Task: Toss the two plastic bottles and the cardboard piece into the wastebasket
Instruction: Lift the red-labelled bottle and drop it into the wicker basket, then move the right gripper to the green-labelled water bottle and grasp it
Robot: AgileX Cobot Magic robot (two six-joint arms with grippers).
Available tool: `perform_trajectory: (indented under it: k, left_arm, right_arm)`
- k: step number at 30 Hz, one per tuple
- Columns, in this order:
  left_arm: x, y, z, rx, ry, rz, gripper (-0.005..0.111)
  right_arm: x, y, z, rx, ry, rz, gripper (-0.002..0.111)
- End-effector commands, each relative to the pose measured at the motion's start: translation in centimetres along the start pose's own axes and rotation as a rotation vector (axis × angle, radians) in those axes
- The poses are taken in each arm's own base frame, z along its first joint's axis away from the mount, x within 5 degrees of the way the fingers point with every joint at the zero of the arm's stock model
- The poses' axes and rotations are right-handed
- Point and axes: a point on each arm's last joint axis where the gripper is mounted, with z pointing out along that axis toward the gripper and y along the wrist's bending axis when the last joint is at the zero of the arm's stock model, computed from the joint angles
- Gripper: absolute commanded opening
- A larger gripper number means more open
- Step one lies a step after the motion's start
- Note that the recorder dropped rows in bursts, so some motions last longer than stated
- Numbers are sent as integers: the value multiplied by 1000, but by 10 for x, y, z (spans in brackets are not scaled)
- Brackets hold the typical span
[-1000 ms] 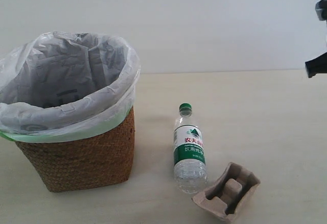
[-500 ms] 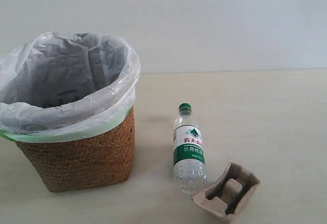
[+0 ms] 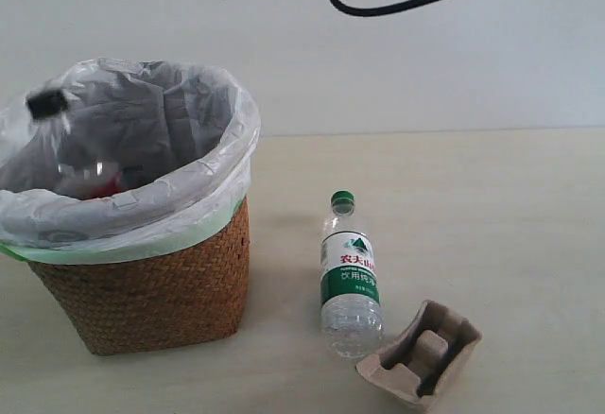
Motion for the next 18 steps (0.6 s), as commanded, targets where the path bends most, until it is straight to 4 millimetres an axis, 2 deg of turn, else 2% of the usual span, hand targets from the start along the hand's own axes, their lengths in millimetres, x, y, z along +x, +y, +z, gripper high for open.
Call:
perform_trajectory:
  k: [1,7,10,14,18]
  left_arm:
    - [1,0,0,-4,-2,-8,6]
    - [1,0,0,-4,-2,-8,6]
    - [1,0,0,-4,-2,-8,6]
    - [1,0,0,-4,-2,-8,6]
    - [1,0,0,-4,-2,-8,6]
  right_arm:
    - [8,-12,-5,155,101,-23,102]
    - [26,-45,-11,507,290,55,102]
    - [37,-61,-7,602,402,60,102]
    - [61,-83,15,668,597,84,102]
    - [91,-109,55,671,732,122,102]
